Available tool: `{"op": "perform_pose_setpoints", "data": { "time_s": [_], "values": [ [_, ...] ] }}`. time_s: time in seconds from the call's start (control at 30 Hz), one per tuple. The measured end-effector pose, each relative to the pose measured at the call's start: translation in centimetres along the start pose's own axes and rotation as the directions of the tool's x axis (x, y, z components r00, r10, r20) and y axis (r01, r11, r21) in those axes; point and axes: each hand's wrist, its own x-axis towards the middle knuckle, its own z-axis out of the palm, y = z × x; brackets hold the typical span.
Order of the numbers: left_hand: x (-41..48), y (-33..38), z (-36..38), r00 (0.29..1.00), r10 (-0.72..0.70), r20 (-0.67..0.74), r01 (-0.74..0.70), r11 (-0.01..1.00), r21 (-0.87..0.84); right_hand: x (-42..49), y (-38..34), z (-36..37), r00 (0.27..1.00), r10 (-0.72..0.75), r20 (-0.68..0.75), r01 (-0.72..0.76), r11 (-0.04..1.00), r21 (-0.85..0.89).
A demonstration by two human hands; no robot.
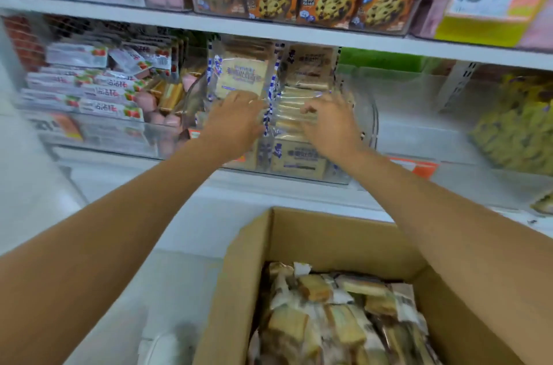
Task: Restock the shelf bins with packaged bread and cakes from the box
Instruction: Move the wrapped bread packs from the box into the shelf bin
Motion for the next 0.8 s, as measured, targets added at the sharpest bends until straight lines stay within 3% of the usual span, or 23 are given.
{"op": "perform_pose_setpoints", "data": {
  "time_s": [0.07, 0.13, 0.2, 0.3, 0.47, 0.53, 0.63, 0.8],
  "values": [
    [-2.8, 2.3, 0.7, 0.999, 0.02, -0.026, -0.021, 0.999, -0.024, -3.0, 0.0, -0.5, 0.998, -0.059, -0.017, 0.059, 0.998, 0.018],
    [-5.9, 4.6, 1.7, 0.999, 0.015, 0.036, -0.008, 0.982, -0.189, -6.8, 0.6, -0.5, 0.997, -0.07, 0.032, 0.067, 0.994, 0.087],
    [-8.7, 6.4, 3.2, 0.988, -0.039, 0.148, 0.093, 0.921, -0.379, -10.7, 1.9, 0.1, 0.984, -0.031, 0.176, 0.017, 0.997, 0.081],
    [-13.0, 9.2, 7.3, 0.938, -0.084, 0.336, 0.262, 0.807, -0.53, -17.7, 6.2, 2.2, 0.881, 0.092, 0.465, -0.123, 0.992, 0.037],
    [-17.9, 11.6, 14.7, 0.803, -0.03, 0.595, 0.376, 0.801, -0.466, -28.1, 14.0, 4.8, 0.638, 0.24, 0.732, -0.322, 0.946, -0.03],
    [-18.9, 12.1, 16.7, 0.756, 0.01, 0.654, 0.35, 0.838, -0.418, -30.8, 16.7, 5.3, 0.6, 0.259, 0.757, -0.372, 0.928, -0.022],
    [-19.4, 13.0, 18.7, 0.704, 0.061, 0.708, 0.322, 0.861, -0.394, -33.4, 18.8, 5.2, 0.538, 0.386, 0.749, -0.574, 0.819, -0.01],
    [-19.4, 14.5, 20.3, 0.669, 0.079, 0.739, 0.336, 0.855, -0.396, -36.4, 17.7, 6.2, 0.336, 0.3, 0.893, -0.653, 0.758, -0.009]
  ]
}}
